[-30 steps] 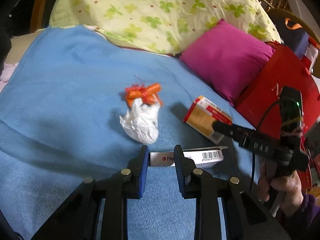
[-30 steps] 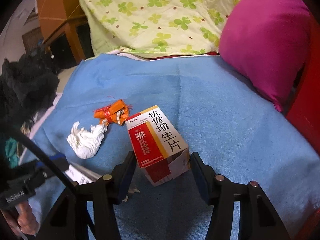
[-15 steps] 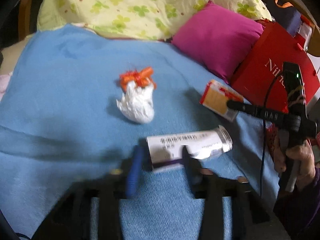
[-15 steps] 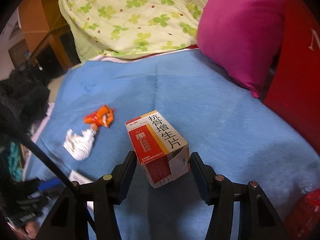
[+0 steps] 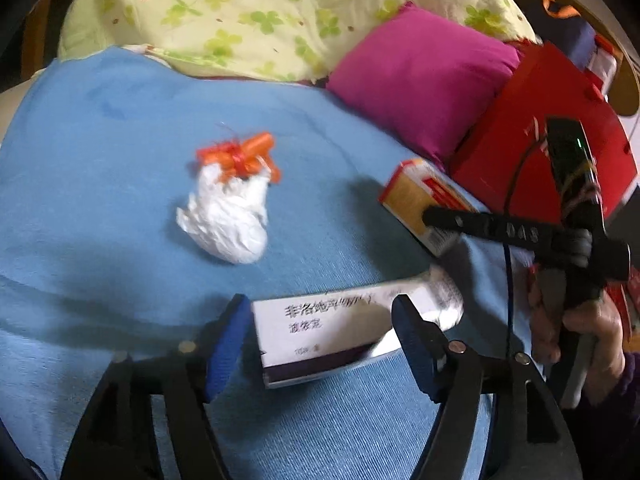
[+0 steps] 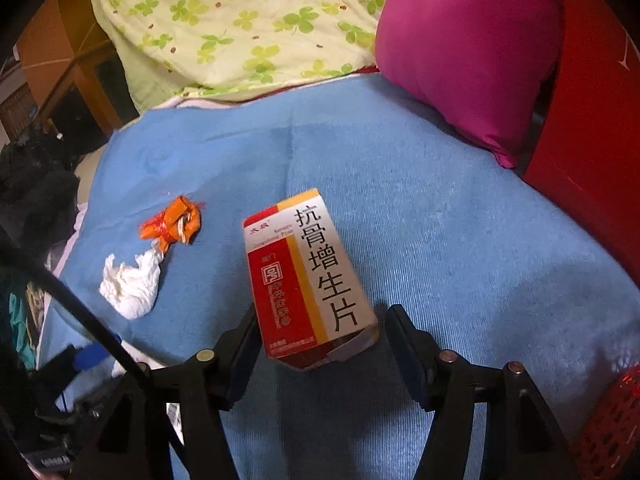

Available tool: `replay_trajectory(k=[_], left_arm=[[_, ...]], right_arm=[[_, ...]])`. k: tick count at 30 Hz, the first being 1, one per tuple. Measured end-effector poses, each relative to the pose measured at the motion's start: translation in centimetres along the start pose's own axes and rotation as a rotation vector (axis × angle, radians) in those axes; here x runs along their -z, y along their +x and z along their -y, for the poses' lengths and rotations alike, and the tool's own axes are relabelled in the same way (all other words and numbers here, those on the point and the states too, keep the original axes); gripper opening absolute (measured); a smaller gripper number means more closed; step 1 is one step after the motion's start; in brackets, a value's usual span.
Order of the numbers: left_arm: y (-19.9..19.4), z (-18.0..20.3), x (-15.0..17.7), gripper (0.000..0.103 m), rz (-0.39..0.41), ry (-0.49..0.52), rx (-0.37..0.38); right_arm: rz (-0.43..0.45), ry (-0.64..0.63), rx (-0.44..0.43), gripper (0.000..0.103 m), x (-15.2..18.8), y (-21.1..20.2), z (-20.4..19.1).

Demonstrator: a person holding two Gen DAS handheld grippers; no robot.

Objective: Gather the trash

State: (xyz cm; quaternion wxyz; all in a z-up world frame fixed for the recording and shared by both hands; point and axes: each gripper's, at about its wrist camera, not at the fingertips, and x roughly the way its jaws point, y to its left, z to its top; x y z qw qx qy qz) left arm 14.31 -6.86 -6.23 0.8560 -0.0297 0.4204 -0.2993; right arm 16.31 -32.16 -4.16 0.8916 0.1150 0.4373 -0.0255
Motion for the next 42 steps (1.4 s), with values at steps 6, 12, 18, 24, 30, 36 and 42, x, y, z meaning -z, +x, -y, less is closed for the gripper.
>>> replay_trajectory(k=[6,12,18,24,30,36,42], left_arm=[[-0.4,0.8,0.6,0.035,-0.062,0.043,0.078],[-1.1,2.5,1.8,0.039,-0.131,0.176,0.113],[-2.0,2.9,0.5,0.071,-0.007,0.173,0.027],[0.5,6.0,0.8,0.071,-0.025,0.275,0.014],[1.2,6.3,1.3,0.062,-0.041,0.306,-0.009],[1.2,5.9,1.0,0.06,-0.042,0.269,0.001],[1.2,5.4,0.6,0.057,-0.053,0.251,-0.033]], right_arm=[[0.036,0.0,-0.012,0.065,0.0,-0.1,0.2],[0.027,0.005,-0.012,0.058,-0.1,-0.4,0.3],[0.028,0.016,-0.014,0.058,-0.2,-0.4,0.4],[0.022,0.032,-0.021,0.058,-0.3,-0.2,0.7],[0.034,0.052,-0.036,0.058,-0.3,-0.8,1.3],[0.037,0.019,-0.043,0.058,-0.2,-1.2,0.7],[0.028,0.01,-0.04,0.058,-0.2,-1.3,0.7]])
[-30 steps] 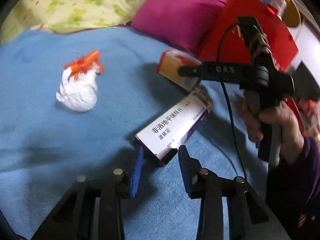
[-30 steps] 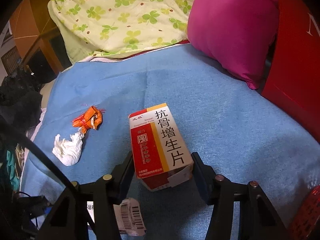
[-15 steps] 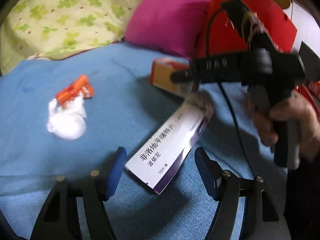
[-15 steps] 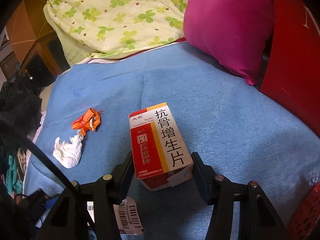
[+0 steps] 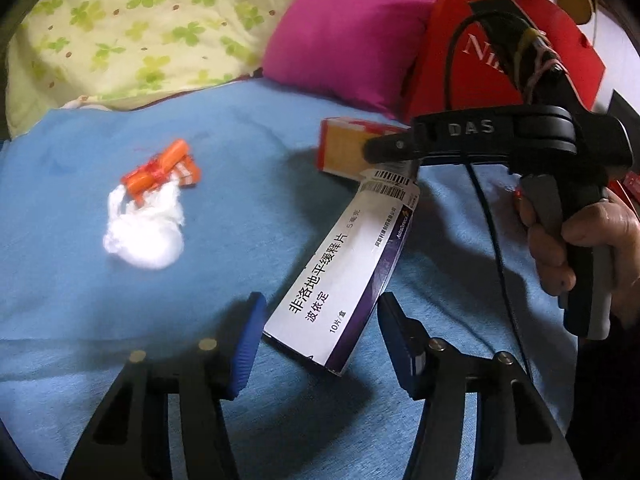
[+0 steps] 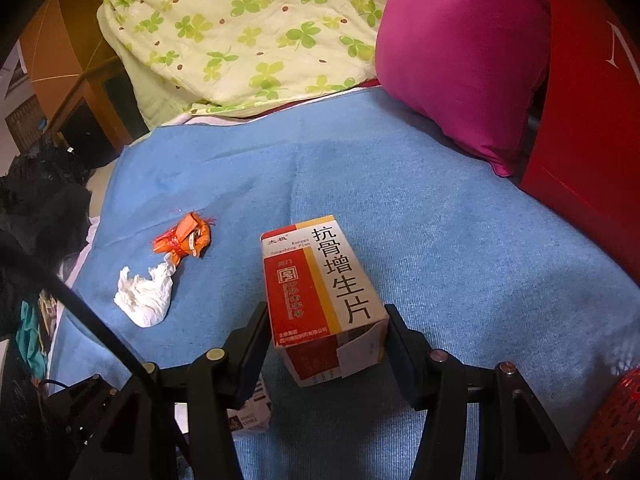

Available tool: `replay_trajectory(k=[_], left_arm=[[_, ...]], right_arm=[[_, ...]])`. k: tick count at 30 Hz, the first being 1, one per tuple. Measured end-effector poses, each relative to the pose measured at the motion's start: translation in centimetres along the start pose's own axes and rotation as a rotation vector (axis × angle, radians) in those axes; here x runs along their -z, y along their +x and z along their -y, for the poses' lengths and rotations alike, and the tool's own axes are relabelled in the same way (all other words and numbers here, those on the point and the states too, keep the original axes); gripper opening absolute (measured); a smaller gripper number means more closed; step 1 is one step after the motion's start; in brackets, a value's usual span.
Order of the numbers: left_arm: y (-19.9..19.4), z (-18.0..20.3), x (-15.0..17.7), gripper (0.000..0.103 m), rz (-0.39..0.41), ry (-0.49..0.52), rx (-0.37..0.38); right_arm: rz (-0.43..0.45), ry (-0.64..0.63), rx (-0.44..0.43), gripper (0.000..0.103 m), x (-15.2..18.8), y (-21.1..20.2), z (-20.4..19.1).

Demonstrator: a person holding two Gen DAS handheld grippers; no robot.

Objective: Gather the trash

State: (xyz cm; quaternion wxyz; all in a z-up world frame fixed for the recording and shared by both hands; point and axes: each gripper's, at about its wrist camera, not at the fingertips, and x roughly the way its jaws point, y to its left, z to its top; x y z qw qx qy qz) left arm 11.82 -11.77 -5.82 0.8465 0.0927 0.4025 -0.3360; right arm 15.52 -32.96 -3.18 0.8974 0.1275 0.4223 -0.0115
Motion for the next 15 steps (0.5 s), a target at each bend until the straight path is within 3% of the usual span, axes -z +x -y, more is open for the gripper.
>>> replay_trajectory(k=[2,3,5,15], left_arm=[[-0.6,-0.7,0.1,0.051,0.008,-0.016,-0.01],[-0.9,-1.0,0.0,0.04,0.017,-0.019,-0.018],[-1.5,-1.3,-0.2,0.033,0.032,-0.029,-0.029],[-1.2,-1.7,-0.3,0.032,0.028,-0.017,-0.063]], right_arm=[[0.0,0.0,-0.001,0.058,0.0,0.0,0.0],[-0.001,-0.002,0.0,0.058,0.0,0.0,0.0],[-0.006,-0.007,0.003,0.058,0.1,0.0,0.0],[-0.078,-0.04,0.032,0.057,0.7,1.5,-0.6]])
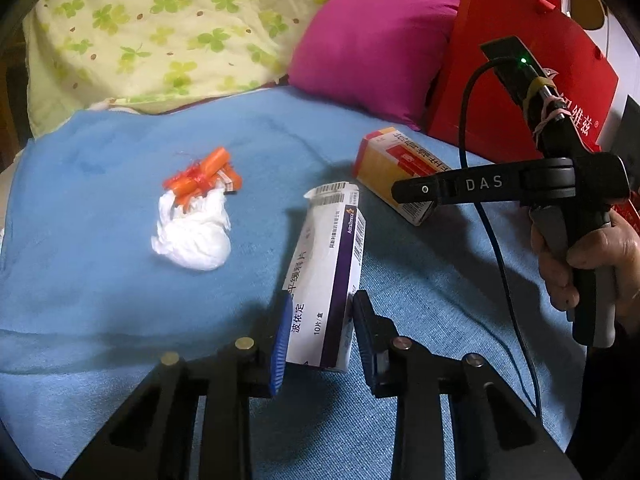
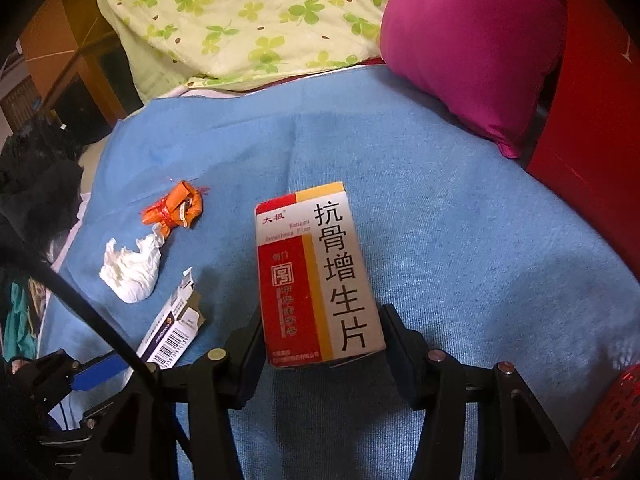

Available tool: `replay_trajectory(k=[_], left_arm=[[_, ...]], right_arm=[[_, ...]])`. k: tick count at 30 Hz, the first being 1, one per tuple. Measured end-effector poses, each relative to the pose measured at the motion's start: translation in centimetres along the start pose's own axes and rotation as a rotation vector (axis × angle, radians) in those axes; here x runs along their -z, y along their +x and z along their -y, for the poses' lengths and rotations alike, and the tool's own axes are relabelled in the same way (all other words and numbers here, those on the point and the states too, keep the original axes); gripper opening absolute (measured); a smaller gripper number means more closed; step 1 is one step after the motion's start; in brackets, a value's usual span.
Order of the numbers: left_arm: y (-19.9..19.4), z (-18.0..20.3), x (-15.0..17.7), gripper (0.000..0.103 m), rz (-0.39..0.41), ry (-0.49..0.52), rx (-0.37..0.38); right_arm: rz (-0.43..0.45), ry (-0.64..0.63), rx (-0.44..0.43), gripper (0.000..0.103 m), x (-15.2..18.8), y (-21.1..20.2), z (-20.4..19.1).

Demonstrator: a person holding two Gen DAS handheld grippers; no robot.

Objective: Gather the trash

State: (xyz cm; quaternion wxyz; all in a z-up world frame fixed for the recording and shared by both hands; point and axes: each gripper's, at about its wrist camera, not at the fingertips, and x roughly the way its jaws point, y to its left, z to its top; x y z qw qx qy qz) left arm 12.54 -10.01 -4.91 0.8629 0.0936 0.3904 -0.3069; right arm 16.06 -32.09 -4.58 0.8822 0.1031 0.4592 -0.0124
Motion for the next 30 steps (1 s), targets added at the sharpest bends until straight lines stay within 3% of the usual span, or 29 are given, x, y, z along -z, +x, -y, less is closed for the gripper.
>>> replay_trajectory(k=[11,16,18,19,20,30], left_arm=[[-0.4,0.3,0.6,0.035,0.0,-0.007,-0.003],[-0.2,0.0,0.6,0.04,-0.011,-0.019,-0.003],[0.0,-0.1,0.7,0.043,-0.017,-0.025,-0.008],[0.2,-0.2,0.7,0.046,-0.021,-0.03,-0.013],[0.2,-0.4,0.8,0.046,-0.025,-0.036,-0.016],[1.4,-2.7,1.2,0.047,-0.069,-0.162,-0.059]], right_arm=[[0.019,0.015,0.012,0.066,-0.5,0.1,-0.3],[0.052,-0.004,0.019,0.066,-0.4,0.0,-0.7],[0.045,-0.006,0.03,0.065,-0.2,0.2,-0.7],[0.039,-0.009,0.033,0.057,-0.2,0.4,-0.7],[0.038,-0.01,0.036,0.056,-0.1,0.4,-0.7],[0.038,-0.025,0.038,0.055,0.1,0.3,-1.0]])
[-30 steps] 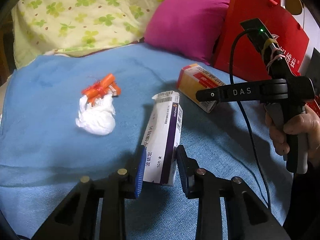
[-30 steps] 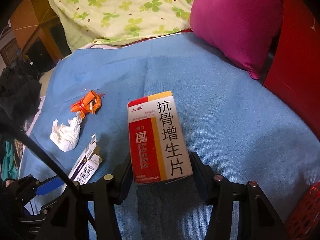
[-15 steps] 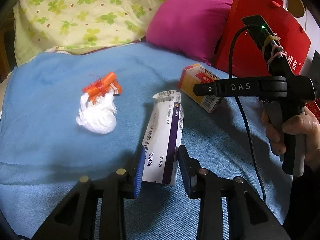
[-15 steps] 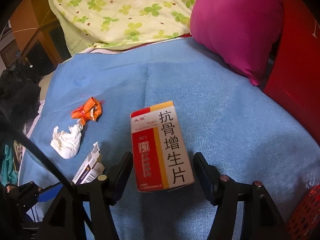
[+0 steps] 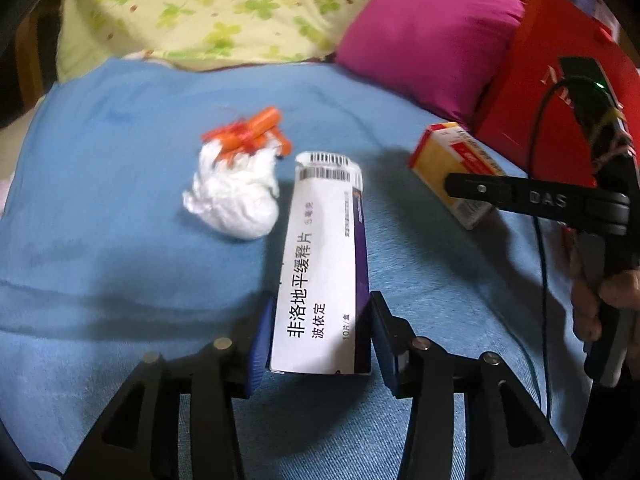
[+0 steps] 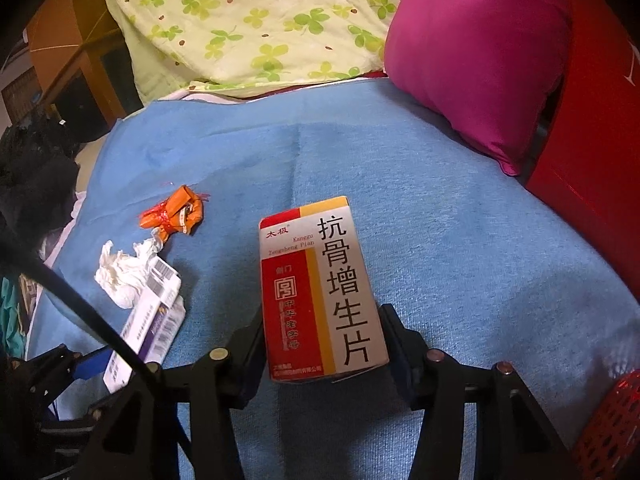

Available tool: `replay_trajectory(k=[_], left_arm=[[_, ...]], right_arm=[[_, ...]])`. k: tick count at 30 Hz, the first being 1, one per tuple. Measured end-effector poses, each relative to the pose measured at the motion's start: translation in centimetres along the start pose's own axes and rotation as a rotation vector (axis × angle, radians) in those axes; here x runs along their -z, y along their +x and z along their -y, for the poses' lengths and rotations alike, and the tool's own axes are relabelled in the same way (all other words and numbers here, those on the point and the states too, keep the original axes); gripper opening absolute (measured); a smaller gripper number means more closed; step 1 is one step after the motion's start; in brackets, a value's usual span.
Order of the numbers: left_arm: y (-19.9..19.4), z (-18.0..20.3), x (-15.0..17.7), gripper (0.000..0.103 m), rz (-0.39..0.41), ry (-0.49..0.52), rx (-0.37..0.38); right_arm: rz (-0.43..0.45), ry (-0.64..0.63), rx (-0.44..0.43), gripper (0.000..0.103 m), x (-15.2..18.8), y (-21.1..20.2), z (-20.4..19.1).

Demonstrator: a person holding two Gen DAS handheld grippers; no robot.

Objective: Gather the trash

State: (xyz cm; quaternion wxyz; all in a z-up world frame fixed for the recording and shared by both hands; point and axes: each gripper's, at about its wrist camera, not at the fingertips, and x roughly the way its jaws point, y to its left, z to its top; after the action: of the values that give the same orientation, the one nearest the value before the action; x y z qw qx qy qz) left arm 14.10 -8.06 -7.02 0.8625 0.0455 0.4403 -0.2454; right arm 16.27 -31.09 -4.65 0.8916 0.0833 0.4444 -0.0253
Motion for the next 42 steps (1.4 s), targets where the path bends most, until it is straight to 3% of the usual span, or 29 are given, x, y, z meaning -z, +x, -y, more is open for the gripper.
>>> replay_trajectory(k=[3,6,14,17,29,35,42], left_arm=[[-0.1,-0.1,-0.1,0.049,-0.002,-0.013,0.004],[-0.2,-0.7,-0.2,0.058,0.001,-0.052,0.021],[-0.2,-1.2,0.0,0.058,0.014,-0.086,-0.003],[-0.2,-0.9,0.1,0.048,0.017,-0.075,-0.003],[-0.9,0.5,-0.4,0.047,0.054,-0.053,-0.004],[-2.1,0.5,-0.7,0.047,0.096,-0.055,-0.045],[-3.6,0.4,-0.5,0.047,0.136,-0.059,-0.158]], right_arm=[[-0.003,0.001,0.003,0.055,0.0,0.1,0.0],[-0.004,0.005,0.003,0.055,-0.1,0.1,-0.1],[-0.003,0.007,0.008,0.055,-0.1,0.2,-0.1],[-0.002,0.007,0.007,0.055,0.0,0.1,-0.2],[-0.001,-0.007,0.006,0.055,0.0,0.0,-0.4],[0.008,-0.013,-0.026,0.055,0.1,-0.6,-0.9],[0.012,-0.023,-0.081,0.055,0.8,-1.7,-1.8]])
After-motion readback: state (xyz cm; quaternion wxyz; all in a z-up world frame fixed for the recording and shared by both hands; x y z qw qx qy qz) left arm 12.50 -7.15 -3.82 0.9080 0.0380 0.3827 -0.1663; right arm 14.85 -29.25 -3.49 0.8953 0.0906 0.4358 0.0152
